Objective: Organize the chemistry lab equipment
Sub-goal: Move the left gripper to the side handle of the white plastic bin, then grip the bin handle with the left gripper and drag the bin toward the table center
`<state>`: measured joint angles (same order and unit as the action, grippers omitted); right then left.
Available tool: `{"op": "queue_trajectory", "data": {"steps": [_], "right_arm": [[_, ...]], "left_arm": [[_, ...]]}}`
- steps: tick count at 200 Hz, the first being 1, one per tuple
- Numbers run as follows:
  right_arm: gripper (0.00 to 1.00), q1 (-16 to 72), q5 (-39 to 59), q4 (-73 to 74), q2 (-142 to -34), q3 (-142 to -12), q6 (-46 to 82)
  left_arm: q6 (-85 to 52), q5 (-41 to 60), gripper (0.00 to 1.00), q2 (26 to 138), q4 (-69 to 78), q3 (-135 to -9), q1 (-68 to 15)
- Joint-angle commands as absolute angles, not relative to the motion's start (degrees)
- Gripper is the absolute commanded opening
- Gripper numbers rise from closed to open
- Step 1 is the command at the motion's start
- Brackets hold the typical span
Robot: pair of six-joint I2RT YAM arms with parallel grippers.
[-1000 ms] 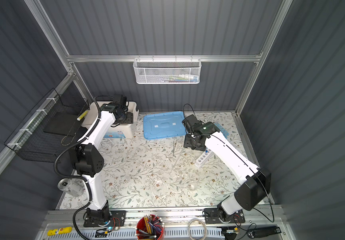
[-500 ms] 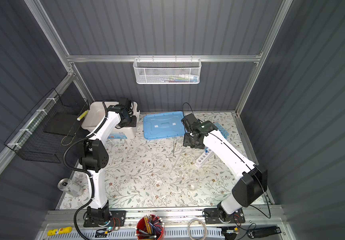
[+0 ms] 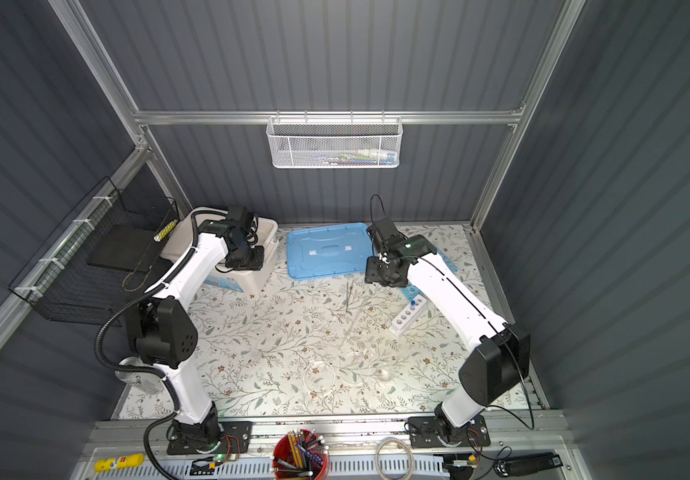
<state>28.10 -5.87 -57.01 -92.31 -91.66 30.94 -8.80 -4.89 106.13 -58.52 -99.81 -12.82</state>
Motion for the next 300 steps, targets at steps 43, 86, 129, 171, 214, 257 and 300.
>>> {"op": "queue_trajectory", "data": {"steps": [43, 86, 129, 171, 214, 257, 300], "right_arm": [[0.67, 25.43, 0.51, -55.99, -96.21, -97.21, 27.21], [0.69, 24.96, 4.61, -58.06, -101.11, -102.77, 23.84], [0.7, 24.82, 7.46, -57.56, -102.42, -103.76, 23.53], [0.7, 24.34, 8.0, -56.57, -101.95, -101.35, 24.21], [0.7, 22.06, 8.84, -54.48, -97.95, -95.82, 24.19], [0.7, 18.71, 9.57, -52.54, -92.92, -89.5, 23.65], [0.71, 16.47, 10.23, -51.31, -89.85, -85.66, 22.46]], "left_arm": [[-9.41, 1.9, 0.34, 98.56, -66.33, -89.68, -13.18], [-10.39, 4.85, 0.36, 91.35, -69.19, -84.65, -13.18], [-11.66, 6.18, 0.43, 87.42, -73.01, -82.81, -13.27], [-15.14, 6.19, 0.62, 88.03, -72.36, -91.39, -13.31], [-18.78, 3.52, 0.61, 98.64, -70.03, -103.12, -13.36], [-19.8, 2.21, 0.55, 112.31, -71.96, -112.3, -14.36], [-20.73, -0.33, 0.54, 116.61, -72.83, -114.74, -15.75]]}}
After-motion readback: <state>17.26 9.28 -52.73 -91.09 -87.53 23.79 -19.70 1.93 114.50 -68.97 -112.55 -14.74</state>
